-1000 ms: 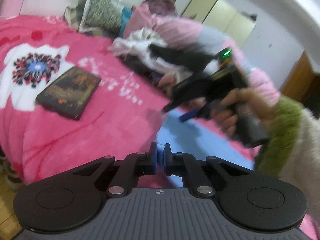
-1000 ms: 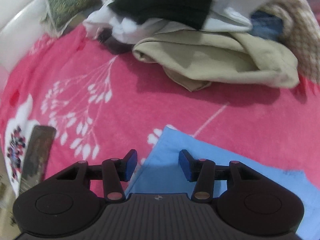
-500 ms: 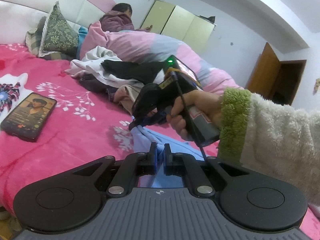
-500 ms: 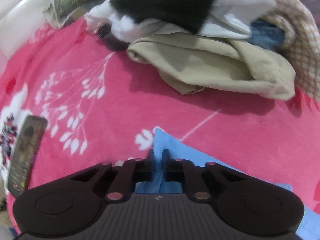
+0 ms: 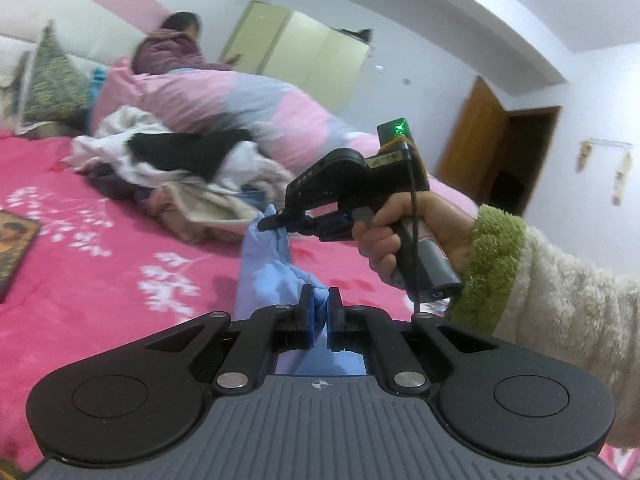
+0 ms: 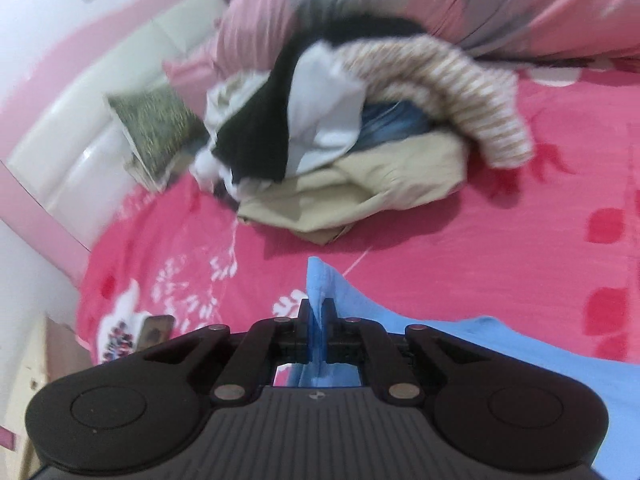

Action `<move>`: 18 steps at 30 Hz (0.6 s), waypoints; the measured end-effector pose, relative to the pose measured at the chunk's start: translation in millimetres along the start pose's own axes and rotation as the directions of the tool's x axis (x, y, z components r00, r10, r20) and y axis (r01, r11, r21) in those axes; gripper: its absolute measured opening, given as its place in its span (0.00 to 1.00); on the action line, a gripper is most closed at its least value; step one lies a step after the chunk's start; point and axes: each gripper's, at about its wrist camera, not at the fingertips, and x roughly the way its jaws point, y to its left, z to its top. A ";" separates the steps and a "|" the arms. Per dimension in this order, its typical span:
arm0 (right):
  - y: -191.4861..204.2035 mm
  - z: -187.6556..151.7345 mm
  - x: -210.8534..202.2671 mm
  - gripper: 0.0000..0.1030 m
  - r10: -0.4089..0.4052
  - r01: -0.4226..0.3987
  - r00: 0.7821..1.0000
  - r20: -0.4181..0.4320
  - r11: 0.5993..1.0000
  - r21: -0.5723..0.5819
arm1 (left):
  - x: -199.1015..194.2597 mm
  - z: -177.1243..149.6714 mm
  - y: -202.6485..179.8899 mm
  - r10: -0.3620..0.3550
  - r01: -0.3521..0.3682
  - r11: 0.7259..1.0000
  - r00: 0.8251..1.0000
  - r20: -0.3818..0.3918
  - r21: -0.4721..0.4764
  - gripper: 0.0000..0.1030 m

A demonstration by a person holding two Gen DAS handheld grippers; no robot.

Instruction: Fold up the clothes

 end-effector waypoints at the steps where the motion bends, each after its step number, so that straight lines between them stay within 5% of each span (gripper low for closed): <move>1: -7.0 -1.6 -11.8 0.03 0.010 -0.010 1.000 0.018 1.000 0.011 | 2.4 -1.1 -7.6 -0.019 0.019 1.000 1.000 -0.010 0.011 0.03; 9: -82.9 -26.8 -94.2 0.03 0.049 -0.069 0.987 0.156 0.990 0.125 | 23.5 -11.2 -67.8 -0.168 0.176 0.981 0.981 -0.099 0.086 0.03; 18: -183.3 -68.4 -147.2 0.03 0.030 -0.093 0.975 0.221 0.955 0.282 | 65.2 -34.4 -132.1 -0.303 0.339 0.934 0.918 -0.255 0.112 0.03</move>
